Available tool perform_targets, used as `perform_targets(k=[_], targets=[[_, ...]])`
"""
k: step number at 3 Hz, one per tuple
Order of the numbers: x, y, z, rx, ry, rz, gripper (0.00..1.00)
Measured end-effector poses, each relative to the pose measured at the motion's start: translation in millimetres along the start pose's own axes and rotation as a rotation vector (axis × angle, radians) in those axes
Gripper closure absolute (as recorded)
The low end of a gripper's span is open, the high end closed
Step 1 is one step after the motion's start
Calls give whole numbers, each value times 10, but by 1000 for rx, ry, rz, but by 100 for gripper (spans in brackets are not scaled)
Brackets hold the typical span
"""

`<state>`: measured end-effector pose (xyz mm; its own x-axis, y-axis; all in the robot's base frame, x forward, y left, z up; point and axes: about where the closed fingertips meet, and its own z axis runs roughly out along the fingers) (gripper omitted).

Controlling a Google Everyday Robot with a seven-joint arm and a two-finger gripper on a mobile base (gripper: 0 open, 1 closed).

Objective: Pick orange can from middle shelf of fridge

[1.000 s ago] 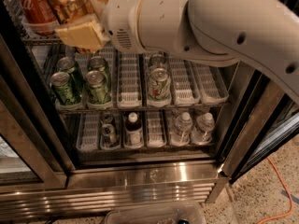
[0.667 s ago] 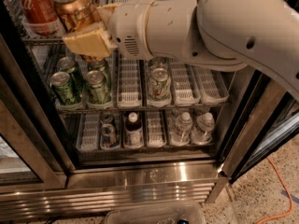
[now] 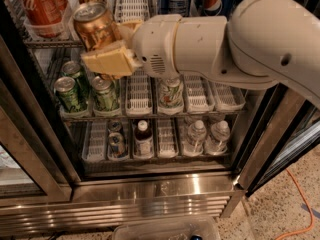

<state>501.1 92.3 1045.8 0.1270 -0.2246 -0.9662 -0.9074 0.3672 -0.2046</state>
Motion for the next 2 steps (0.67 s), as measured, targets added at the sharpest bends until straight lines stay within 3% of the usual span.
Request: perform_targets(k=[2], targets=[[123, 45, -48, -29, 7, 20, 100]])
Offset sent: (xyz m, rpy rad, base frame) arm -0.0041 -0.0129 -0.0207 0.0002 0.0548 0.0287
